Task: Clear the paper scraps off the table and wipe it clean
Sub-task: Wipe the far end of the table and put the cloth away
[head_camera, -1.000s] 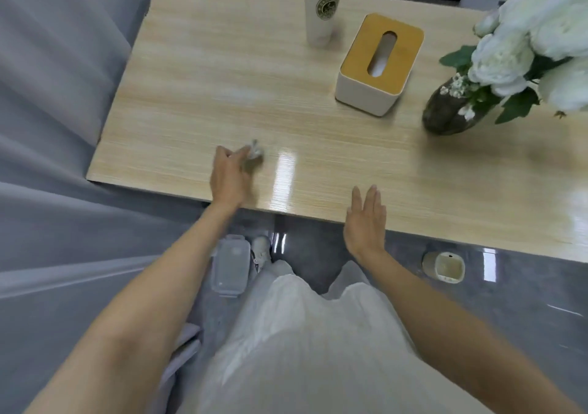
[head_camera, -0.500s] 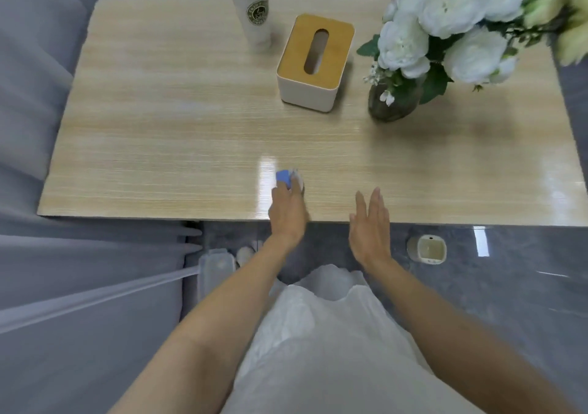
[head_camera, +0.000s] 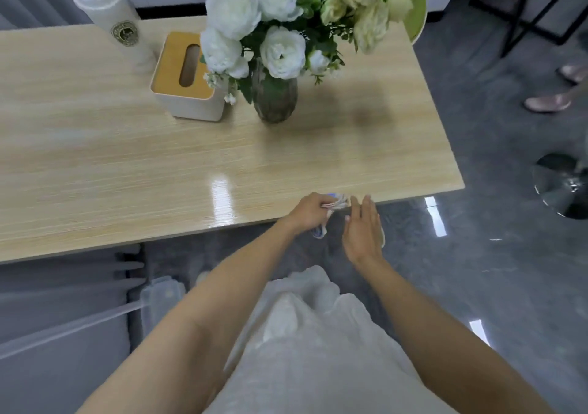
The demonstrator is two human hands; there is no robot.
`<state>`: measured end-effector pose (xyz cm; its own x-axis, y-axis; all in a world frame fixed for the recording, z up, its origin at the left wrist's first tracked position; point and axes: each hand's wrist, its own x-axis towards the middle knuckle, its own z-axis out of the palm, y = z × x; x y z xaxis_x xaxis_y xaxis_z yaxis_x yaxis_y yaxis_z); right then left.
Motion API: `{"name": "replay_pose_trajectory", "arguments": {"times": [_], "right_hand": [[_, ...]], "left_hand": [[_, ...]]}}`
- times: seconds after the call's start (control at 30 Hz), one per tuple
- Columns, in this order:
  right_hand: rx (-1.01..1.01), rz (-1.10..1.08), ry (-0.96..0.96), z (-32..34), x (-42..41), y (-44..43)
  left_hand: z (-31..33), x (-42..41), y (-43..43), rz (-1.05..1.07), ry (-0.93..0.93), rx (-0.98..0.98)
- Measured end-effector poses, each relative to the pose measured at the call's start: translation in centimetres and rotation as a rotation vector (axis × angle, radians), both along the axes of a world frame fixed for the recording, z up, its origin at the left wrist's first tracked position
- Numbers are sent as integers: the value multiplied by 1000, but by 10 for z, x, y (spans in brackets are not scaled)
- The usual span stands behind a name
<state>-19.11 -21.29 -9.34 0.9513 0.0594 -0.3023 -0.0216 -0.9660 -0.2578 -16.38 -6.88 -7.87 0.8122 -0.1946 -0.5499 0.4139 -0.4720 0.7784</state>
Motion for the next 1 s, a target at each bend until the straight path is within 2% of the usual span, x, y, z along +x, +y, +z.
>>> {"name": "replay_pose_trajectory", "arguments": {"times": [0.1, 0.2, 0.27, 0.37, 0.43, 0.57, 0.63, 0.73, 0.87, 0.93, 1.0], "right_hand": [[186, -32, 22, 16, 17, 12], [546, -236, 127, 42, 39, 35], [749, -348, 253, 59, 51, 54], [1033, -370, 521, 77, 59, 89], [1138, -356, 650, 86, 57, 116], [990, -198, 612, 104, 38, 173], [945, -241, 565, 106, 28, 198], [934, -276, 555, 104, 9, 234], [900, -210, 575, 99, -24, 286], [884, -193, 556, 94, -43, 315], [871, -151, 543, 87, -61, 344]], "left_hand": [[24, 9, 23, 247, 93, -211], [40, 9, 61, 268, 141, -310], [48, 4, 88, 267, 190, -425], [62, -11, 124, 301, 217, -549], [72, -24, 146, 340, 221, -582], [86, -55, 194, 407, 176, -491], [87, -72, 219, 438, 161, -428], [85, -100, 253, 542, 152, -438], [77, -139, 290, 875, 79, -455], [69, -163, 310, 1119, 35, -547], [61, -191, 328, 1261, 11, -659]]}}
